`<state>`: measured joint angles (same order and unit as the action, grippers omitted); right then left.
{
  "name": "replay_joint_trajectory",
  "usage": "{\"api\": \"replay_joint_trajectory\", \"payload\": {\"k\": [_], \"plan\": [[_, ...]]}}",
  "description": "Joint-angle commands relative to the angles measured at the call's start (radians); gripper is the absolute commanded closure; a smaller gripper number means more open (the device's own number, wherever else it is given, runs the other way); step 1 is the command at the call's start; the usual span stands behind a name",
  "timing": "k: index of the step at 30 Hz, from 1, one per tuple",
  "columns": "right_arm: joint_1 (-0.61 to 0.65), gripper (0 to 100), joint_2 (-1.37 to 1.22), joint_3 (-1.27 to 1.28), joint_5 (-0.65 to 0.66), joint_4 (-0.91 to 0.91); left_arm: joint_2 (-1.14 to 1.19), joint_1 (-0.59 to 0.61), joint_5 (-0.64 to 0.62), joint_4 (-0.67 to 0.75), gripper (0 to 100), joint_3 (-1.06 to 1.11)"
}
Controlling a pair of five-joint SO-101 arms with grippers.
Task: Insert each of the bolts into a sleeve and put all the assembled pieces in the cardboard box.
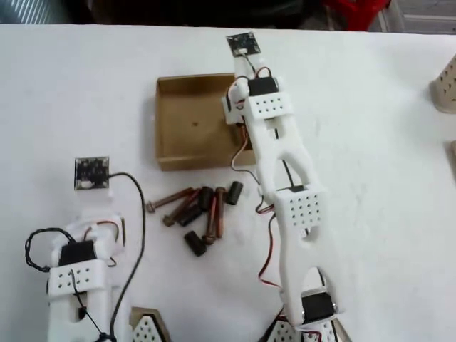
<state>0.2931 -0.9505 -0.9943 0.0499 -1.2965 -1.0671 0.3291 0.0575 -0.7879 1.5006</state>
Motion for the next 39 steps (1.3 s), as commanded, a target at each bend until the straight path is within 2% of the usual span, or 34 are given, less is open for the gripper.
{"api": "replay_joint_trajectory", "payload": {"k": [1,4,7,11,15,18,25,28,39], "plan": [[0.004,85.8,0.031,-0.089,0.012,-0.047,-0.015,-0.015,0.009,0.023,97,-0.009],[0.016,78.2,0.027,-0.107,0.012,-0.097,-0.015,-0.015,0.009,0.023,97,-0.009],[0.021,78.1,0.038,-0.11,0.012,-0.136,-0.015,-0.015,0.009,0.023,97,-0.009],[0.018,84.4,0.09,-0.11,0.012,-0.177,-0.015,-0.015,0.009,0.023,97,-0.009],[0.015,98.3,0.176,-0.11,0.014,-0.246,-0.015,-0.015,0.009,0.025,97,-0.009],[0.019,95.8,0.257,-0.11,0.012,-0.326,-0.015,-0.015,0.009,0.025,97,-0.009],[-0.01,98.0,0.43,-0.095,-0.009,-0.475,-0.015,-0.015,0.009,0.025,97,-0.009],[-0.05,98.3,0.501,-0.002,-0.095,-0.475,-0.015,-0.015,0.009,0.025,97,-0.009],[-0.022,98.3,0.852,0.577,-0.169,-0.389,-0.015,-0.015,0.009,0.025,97,-0.009]]}}
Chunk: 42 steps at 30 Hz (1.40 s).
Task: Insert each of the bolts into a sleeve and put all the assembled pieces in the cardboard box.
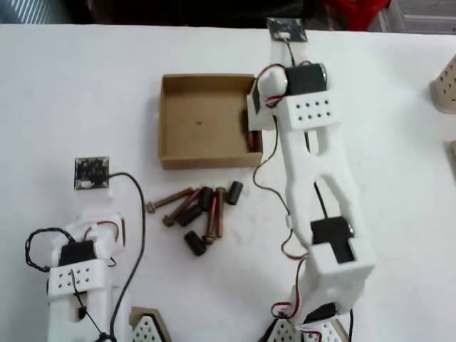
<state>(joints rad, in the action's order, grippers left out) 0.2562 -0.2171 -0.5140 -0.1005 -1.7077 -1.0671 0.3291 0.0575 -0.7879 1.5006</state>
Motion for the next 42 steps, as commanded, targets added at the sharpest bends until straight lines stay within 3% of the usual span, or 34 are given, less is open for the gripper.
{"api": "replay_joint_trajectory", "payload": {"k": [1,12,19,28,33,42], "plan": [[0.015,98.3,0.142,0.143,-0.038,0.036,-0.015,-0.015,0.009,0.025,97,-0.009],[0.021,98.3,0.332,0.615,-0.087,0.232,-0.015,-0.012,0.009,0.023,97,-0.009],[0.128,98.3,0.386,0.862,-0.086,0.433,-0.015,-0.012,0.009,0.021,97,-0.009],[0.22,96.4,0.381,0.964,-0.089,0.593,-0.015,-0.013,0.009,0.023,97,-0.009],[0.226,87.5,0.289,0.967,-0.213,0.627,-0.015,-0.015,0.009,0.023,97,-0.009],[0.251,89.4,0.163,0.967,-0.221,0.723,-0.015,-0.015,0.009,0.023,97,-0.009]]}}
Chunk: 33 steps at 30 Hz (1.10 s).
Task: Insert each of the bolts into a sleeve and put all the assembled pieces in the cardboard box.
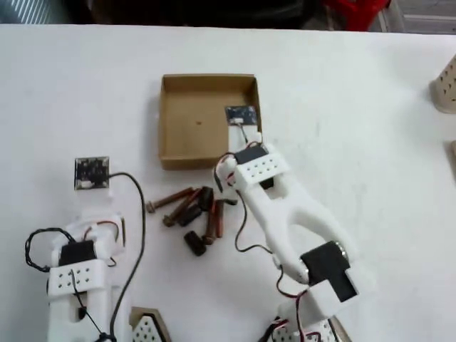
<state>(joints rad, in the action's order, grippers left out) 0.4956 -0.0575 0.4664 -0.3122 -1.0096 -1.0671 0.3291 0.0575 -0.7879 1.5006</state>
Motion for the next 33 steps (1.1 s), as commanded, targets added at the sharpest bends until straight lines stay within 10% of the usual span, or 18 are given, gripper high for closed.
{"api": "replay_joint_trajectory", "payload": {"k": [1,33], "plan": [[0.012,89.4,-0.001,-0.014,-0.009,0.038,-0.015,-0.015,0.009,0.023,97,-0.009],[-0.007,92.8,-0.163,-0.089,-0.057,0.05,-0.015,-0.012,0.009,0.023,97,-0.009]]}}
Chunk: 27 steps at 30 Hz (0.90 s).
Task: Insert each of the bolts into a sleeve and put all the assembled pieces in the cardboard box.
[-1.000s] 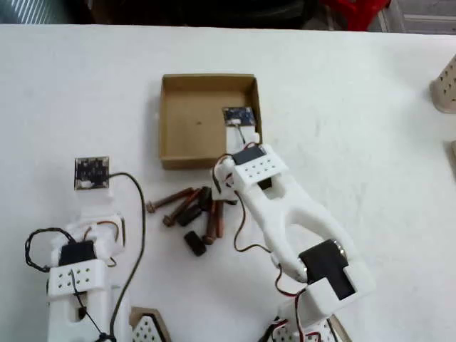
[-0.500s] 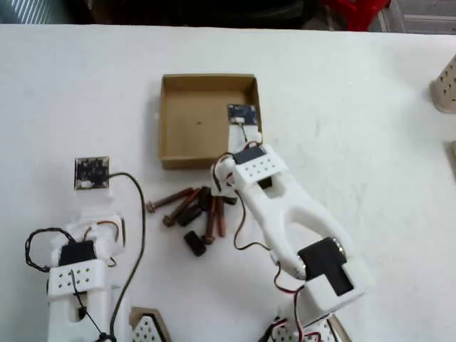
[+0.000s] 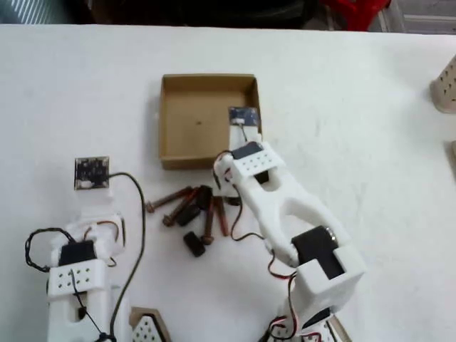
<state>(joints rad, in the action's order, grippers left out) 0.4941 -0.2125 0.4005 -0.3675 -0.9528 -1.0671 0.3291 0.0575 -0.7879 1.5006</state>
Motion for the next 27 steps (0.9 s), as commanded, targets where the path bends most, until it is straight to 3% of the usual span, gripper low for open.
{"api": "replay_joint_trajectory", "payload": {"k": [1,8,14,19,24,27], "plan": [[-0.007,96.1,-0.008,-0.023,-0.002,-0.015,-0.015,-0.012,0.009,0.023,97,-0.009],[-0.105,98.1,0.016,-0.029,0.002,-0.105,-0.015,-0.012,0.009,0.023,97,-0.009],[-0.222,98.1,0.202,0.017,0.167,-0.217,-0.015,-0.012,0.003,0.02,97,-0.017],[-0.263,98.1,0.357,0.183,0.18,-0.18,-0.007,-0.015,-0.006,-0.018,97,-0.071],[-0.334,98.1,0.469,0.328,0.324,-0.094,-0.007,-0.074,-0.114,-0.097,97,-0.135],[-0.378,98.1,0.519,0.39,0.338,-0.051,-0.007,-0.114,-0.16,-0.18,97,-0.229]]}}
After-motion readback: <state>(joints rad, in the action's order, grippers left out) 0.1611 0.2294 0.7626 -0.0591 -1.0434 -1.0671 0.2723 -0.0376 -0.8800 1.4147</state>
